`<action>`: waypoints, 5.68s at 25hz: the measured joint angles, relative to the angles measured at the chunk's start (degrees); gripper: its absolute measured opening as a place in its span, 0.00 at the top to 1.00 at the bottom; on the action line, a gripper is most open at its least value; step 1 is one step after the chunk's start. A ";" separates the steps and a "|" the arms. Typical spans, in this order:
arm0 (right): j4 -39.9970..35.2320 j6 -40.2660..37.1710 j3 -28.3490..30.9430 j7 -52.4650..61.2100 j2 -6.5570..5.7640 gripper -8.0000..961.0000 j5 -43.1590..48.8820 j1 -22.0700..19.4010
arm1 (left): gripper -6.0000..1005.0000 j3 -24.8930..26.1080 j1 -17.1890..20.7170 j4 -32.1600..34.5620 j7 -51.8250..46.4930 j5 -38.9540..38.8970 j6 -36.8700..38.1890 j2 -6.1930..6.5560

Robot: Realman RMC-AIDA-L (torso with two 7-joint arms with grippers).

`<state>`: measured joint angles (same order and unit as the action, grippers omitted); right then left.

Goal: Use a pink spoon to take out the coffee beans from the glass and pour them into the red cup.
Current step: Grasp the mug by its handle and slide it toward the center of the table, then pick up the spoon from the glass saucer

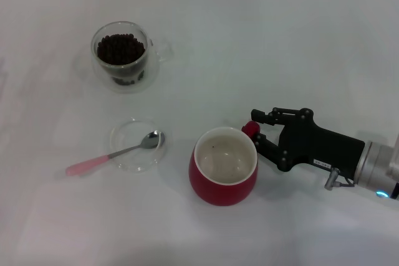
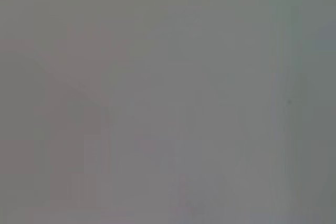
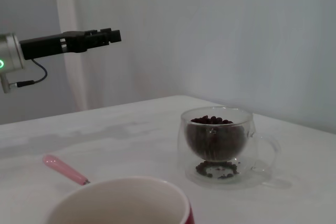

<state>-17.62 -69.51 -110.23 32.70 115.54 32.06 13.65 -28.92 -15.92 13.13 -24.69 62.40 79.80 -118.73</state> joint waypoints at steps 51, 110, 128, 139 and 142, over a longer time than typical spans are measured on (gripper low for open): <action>7.42 -6.64 10.39 -3.70 -2.52 0.37 1.17 -3.79 | 0.41 0.57 -1.26 0.41 0.09 -1.60 -0.03 0.00; 17.46 -41.79 43.12 -4.89 -6.72 0.37 -0.96 -7.28 | 0.40 -2.68 3.44 -37.49 -12.52 -0.65 27.38 -1.64; 11.56 -36.07 47.41 -1.79 -9.65 0.37 -1.77 -6.44 | 0.40 -6.89 7.53 -41.97 -21.78 -0.45 22.07 -1.87; 6.34 -29.63 47.93 -2.05 -10.42 0.37 -1.09 -6.15 | 0.40 -6.07 6.67 -45.10 -23.32 0.37 13.99 -2.03; 6.32 -29.07 47.86 -2.09 -10.60 0.37 -1.07 -5.71 | 0.40 -6.06 6.34 -45.49 -23.59 1.13 12.17 -2.03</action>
<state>-11.31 -98.58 -62.38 30.61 104.94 30.99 7.94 -34.98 -9.58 -32.36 -48.28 63.53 91.97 -120.76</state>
